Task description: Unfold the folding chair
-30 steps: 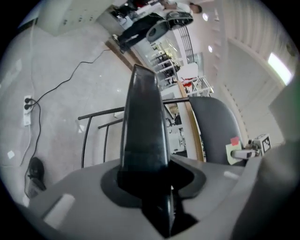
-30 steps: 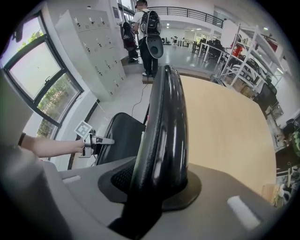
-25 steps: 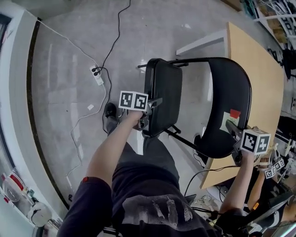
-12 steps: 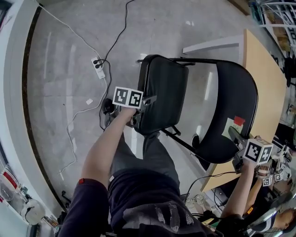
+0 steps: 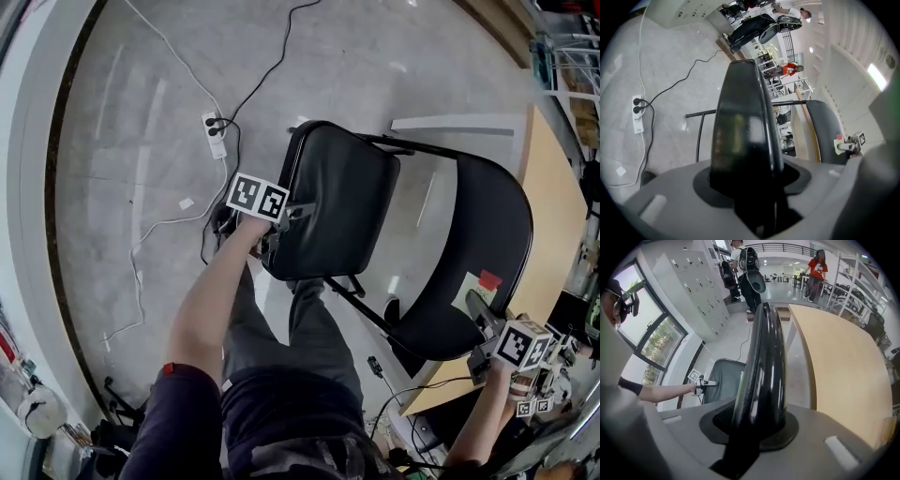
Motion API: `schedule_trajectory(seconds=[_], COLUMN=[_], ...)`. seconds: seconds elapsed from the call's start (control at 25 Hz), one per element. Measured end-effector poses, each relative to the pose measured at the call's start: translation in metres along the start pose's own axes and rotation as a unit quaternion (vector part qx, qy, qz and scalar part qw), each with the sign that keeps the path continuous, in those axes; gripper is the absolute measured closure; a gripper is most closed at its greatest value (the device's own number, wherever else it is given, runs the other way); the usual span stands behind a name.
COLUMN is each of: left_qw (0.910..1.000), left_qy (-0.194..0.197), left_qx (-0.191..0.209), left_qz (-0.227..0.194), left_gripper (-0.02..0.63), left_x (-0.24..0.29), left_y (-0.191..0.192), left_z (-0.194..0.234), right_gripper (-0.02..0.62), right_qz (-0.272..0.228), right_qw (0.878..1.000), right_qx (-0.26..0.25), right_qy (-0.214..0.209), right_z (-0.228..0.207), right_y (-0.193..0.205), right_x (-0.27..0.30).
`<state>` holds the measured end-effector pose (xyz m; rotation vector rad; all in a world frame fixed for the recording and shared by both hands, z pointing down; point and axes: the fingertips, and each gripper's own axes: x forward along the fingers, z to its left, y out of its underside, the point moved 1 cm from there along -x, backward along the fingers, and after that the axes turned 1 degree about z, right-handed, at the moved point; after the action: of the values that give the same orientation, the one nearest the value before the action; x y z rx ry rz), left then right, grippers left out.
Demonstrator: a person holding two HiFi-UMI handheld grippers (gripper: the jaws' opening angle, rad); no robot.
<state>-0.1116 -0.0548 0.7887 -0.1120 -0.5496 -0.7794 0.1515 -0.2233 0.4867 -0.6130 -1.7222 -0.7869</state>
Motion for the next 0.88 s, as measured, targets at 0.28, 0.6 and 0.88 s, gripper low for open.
schedule_trajectory(seconds=[0.28, 0.6, 0.88], left_qw=[0.9999, 0.9998, 0.9995], left_qy=[-0.009, -0.008, -0.009], left_qx=[0.002, 0.001, -0.001], left_qz=[0.011, 0.017, 0.029], left_gripper=[0.312, 0.282, 0.255], left_x=[0.003, 0.005, 0.013], left_y=[0.004, 0.007, 0.007], left_z=[0.035, 0.060, 0.072], right_gripper=[0.500, 0.497, 0.488], right_qz=[-0.003, -0.006, -0.006], right_qw=[1.000, 0.999, 0.998], right_qx=[0.005, 0.017, 0.030], right_qy=[-0.014, -0.040, -0.050], right_z=[0.000, -0.020, -0.039], right_y=[0.004, 0.011, 0.015], right_x=[0.016, 0.030, 0.037])
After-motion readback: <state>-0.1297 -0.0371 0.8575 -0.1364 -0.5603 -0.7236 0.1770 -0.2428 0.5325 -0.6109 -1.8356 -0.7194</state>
